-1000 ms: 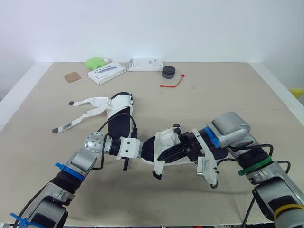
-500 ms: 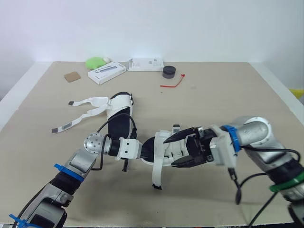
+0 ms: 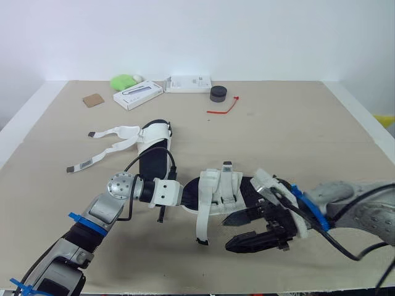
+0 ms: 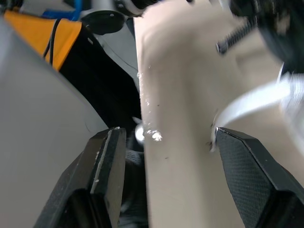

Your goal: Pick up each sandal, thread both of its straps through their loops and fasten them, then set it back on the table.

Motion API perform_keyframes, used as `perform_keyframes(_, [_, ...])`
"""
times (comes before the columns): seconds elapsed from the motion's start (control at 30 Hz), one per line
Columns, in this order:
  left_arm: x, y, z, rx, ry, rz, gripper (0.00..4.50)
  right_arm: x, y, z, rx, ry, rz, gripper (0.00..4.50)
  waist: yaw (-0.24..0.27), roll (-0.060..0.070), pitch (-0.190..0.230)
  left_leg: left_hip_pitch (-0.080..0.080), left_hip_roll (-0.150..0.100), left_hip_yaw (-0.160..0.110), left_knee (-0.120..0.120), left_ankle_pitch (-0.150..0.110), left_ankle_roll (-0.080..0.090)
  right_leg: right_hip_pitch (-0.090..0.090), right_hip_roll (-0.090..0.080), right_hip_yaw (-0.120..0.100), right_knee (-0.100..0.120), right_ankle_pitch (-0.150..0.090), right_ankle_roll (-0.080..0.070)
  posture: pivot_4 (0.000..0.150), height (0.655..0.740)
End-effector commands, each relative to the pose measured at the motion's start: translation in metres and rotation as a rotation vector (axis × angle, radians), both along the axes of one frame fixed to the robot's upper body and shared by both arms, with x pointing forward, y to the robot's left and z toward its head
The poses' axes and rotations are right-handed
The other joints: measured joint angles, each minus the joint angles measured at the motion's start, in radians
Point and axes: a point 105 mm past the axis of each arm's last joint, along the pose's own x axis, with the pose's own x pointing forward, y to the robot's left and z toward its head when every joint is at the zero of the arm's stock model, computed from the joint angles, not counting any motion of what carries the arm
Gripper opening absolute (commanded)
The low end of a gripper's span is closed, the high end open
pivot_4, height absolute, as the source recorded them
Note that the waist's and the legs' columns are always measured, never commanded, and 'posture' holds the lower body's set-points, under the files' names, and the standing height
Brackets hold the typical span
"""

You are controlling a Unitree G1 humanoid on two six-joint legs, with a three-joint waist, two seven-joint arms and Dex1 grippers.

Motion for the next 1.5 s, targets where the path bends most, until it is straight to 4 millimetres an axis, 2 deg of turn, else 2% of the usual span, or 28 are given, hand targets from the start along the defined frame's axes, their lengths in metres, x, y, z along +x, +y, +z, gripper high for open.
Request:
perform_keyframes(0.03, [-0.004,0.006,-0.025,0.092,0.079,0.007,0.0,0.008,0.004,-0.004,-0.018,0.067,-0.061,3.25,0.0,0.0,0.0,0.0,0.0,0.0,0.0,0.0,0.0,0.0,0.0,0.0,0.0,0.0,0.0,0.15,0.74])
perform_keyframes(0.37, [-0.003,0.007,-0.024,0.09,0.079,0.013,0.0,0.027,0.021,-0.017,-0.056,0.183,-0.114,3.25,-0.001,0.0,0.0,-0.002,-0.001,0.0,0.001,0.0,0.0,-0.001,0.002,0.0,0.0,0.001,0.001,0.15,0.74])
perform_keyframes(0.57, [-0.002,0.006,-0.023,0.086,0.077,0.015,0.0,0.027,0.029,-0.013,-0.079,0.199,-0.064,3.25,-0.001,0.0,0.0,-0.004,-0.001,0.0,0.001,0.0,0.0,-0.002,0.002,0.0,0.0,0.002,0.0,0.15,0.74])
perform_keyframes(0.8, [-0.001,0.005,-0.022,0.084,0.075,0.018,0.0,0.036,0.039,-0.01,-0.082,0.226,-0.059,3.25,-0.002,0.0,0.0,-0.005,-0.001,-0.001,0.001,0.0,0.0,-0.003,0.001,0.0,0.0,0.003,-0.001,0.15,0.74])
perform_keyframes(0.9, [-0.002,0.005,-0.022,0.082,0.075,0.021,0.0,0.037,0.04,-0.013,-0.095,0.228,-0.061,2.43,-0.002,0.0,0.0,-0.006,-0.001,-0.001,0.001,0.0,0.0,-0.003,0.001,0.0,0.0,0.004,-0.002,0.15,0.74])
perform_keyframes(1.07, [-0.002,0.007,-0.023,0.084,0.078,0.025,0.0,0.039,0.039,-0.018,-0.123,0.221,-0.082,0.15,-0.002,0.0,0.0,-0.008,-0.001,-0.002,0.002,0.0,0.0,-0.004,0.0,0.0,-0.001,0.005,-0.003,0.15,0.74])
perform_keyframes(1.1, [-0.002,0.007,-0.023,0.085,0.078,0.026,0.0,0.039,0.039,-0.019,-0.125,0.22,-0.088,0.03,-0.002,0.0,0.0,-0.008,-0.001,-0.002,0.002,0.0,0.0,-0.004,0.001,0.0,-0.001,0.005,-0.003,0.15,0.74])
perform_keyframes(1.3, [-0.003,0.007,-0.023,0.086,0.079,0.024,0.0,0.042,0.039,-0.02,-0.123,0.205,-0.115,0.03,-0.002,0.0,-0.001,-0.008,-0.001,-0.002,0.002,0.0,0.0,-0.004,0.001,0.0,-0.001,0.005,-0.003,0.15,0.74])
perform_keyframes(1.5, [-0.003,0.006,-0.024,0.085,0.078,0.02,0.0,0.045,0.036,-0.013,-0.122,0.158,-0.128,0.03,-0.002,0.0,-0.001,-0.008,-0.001,-0.001,0.002,0.0,0.001,-0.004,0.002,0.0,-0.001,0.004,0.001,0.15,0.74])
